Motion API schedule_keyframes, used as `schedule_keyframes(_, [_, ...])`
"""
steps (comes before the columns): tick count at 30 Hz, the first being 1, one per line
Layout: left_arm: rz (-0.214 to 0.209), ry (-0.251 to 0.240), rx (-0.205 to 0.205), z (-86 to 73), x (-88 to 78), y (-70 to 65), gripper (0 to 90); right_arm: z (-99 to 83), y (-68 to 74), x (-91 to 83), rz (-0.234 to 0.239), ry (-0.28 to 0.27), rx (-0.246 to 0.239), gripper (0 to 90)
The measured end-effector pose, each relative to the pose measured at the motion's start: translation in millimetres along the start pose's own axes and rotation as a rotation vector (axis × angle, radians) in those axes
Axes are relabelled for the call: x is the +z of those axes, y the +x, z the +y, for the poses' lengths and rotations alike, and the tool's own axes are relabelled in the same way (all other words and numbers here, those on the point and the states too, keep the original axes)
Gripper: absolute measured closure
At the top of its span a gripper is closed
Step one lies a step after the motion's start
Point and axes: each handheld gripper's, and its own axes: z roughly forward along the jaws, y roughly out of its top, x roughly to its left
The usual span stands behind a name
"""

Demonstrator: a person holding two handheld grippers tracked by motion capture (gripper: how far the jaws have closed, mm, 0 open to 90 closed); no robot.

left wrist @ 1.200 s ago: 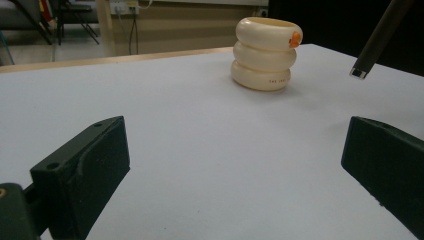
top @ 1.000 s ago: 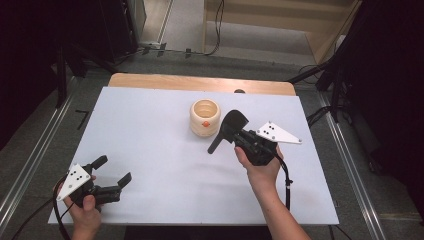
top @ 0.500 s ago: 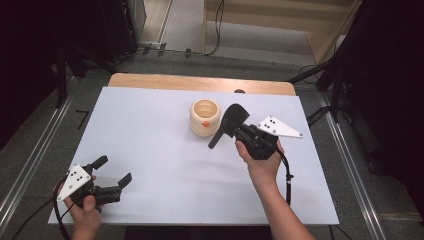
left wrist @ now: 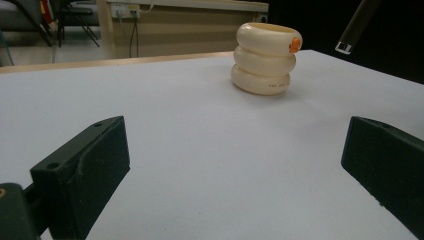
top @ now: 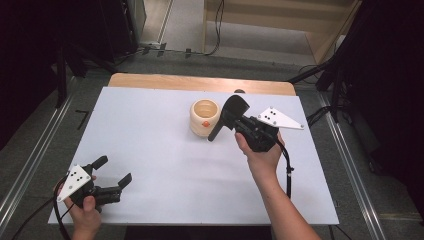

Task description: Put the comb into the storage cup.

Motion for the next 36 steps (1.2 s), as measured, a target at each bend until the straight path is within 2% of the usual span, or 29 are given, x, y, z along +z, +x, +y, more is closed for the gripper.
schedule_keyframes(24, [-0.005, 0.011, 0.008, -0.1, 0.2, -1.0, 0.0, 19.8, -8.0, 9.0, -0.014, -0.018, -0.008, 84.4])
schedule_keyframes(36, [-0.01, 0.009, 0.007, -0.2, 0.0, -0.7, 0.0, 26.2, -10.9, 20.0, -0.018, -0.015, -0.015, 84.4])
